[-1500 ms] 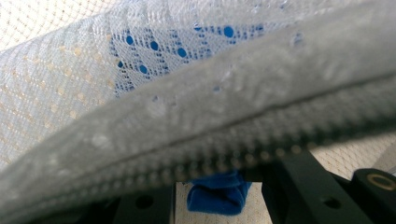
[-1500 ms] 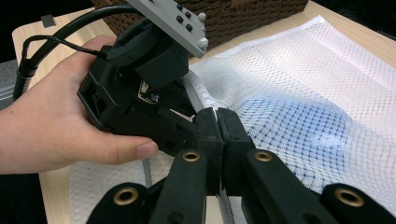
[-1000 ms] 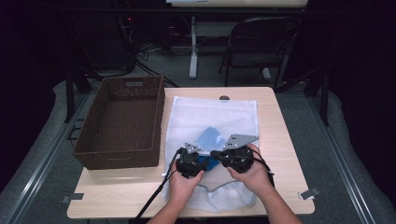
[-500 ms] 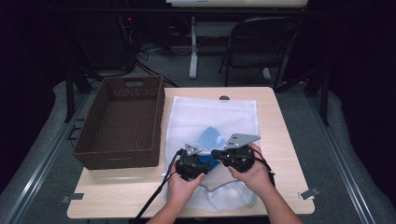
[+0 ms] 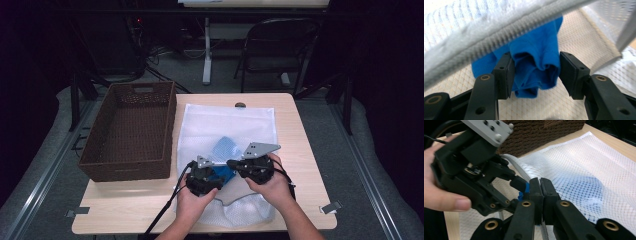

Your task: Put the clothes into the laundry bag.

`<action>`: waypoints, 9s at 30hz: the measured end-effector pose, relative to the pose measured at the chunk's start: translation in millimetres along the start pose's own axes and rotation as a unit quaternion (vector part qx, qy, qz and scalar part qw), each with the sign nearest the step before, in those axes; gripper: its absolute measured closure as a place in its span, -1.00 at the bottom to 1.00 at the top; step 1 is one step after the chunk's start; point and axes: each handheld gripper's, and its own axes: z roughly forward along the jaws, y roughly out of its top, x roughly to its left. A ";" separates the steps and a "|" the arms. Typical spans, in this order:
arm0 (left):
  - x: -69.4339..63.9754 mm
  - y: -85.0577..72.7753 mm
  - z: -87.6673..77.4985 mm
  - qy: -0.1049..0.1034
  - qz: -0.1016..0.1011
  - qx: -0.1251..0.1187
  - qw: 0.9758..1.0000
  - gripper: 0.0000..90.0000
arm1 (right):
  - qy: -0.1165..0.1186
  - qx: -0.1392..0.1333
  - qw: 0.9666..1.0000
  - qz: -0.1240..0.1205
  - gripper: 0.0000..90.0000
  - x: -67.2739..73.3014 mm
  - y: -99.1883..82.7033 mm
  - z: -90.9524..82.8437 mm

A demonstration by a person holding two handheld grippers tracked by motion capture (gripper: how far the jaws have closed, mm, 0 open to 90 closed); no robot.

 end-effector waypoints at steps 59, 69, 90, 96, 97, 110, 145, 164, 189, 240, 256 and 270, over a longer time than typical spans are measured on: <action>44.7 -33.6 -90.5 0.035 0.001 -0.022 0.999 0.06 | -0.006 0.033 0.999 -0.007 0.98 14.9 -14.0 -9.4; 47.3 -37.1 -94.4 0.039 -0.003 -0.022 0.999 0.06 | -0.009 0.041 0.999 0.001 0.98 13.2 -26.1 -14.6; 60.7 -48.7 -98.9 0.058 -0.011 -0.021 0.998 0.06 | 0.006 0.076 0.997 0.009 0.98 20.8 -53.5 1.7; 64.2 -53.4 -94.7 0.062 -0.009 -0.016 0.998 0.06 | 0.009 0.088 0.996 0.016 0.98 18.4 -62.7 7.9; 64.7 -53.6 -94.5 0.063 -0.008 -0.014 0.998 0.06 | 0.009 0.090 0.996 0.019 0.98 18.1 -64.2 9.2; 69.9 -57.6 -93.4 0.064 -0.014 -0.016 0.998 0.07 | 0.007 0.103 0.994 0.020 0.98 16.4 -73.0 15.3; 68.0 -63.4 -91.9 0.054 0.007 -0.021 0.998 0.08 | 0.007 0.066 0.997 0.040 0.52 19.8 -72.3 12.4; 69.3 -61.3 -96.9 0.044 -0.028 -0.016 0.999 0.05 | -0.047 0.020 0.998 0.049 0.00 14.5 -59.4 -23.1; 77.0 -70.9 -95.4 0.042 -0.039 0.001 0.998 0.26 | -0.079 0.018 0.994 0.074 0.28 10.9 -98.1 -44.9; 77.2 -81.7 -83.9 0.033 -0.057 0.053 0.996 0.75 | -0.094 0.003 0.989 0.115 0.26 -1.9 -111.2 -47.2; 66.0 -77.0 -78.5 0.023 -0.035 0.047 0.998 0.85 | -0.087 0.005 0.991 0.104 0.31 -0.9 -110.9 -46.6; 56.8 -75.2 -63.1 0.012 -0.020 0.052 0.998 0.53 | -0.086 0.006 0.991 0.103 0.30 -1.0 -111.2 -44.7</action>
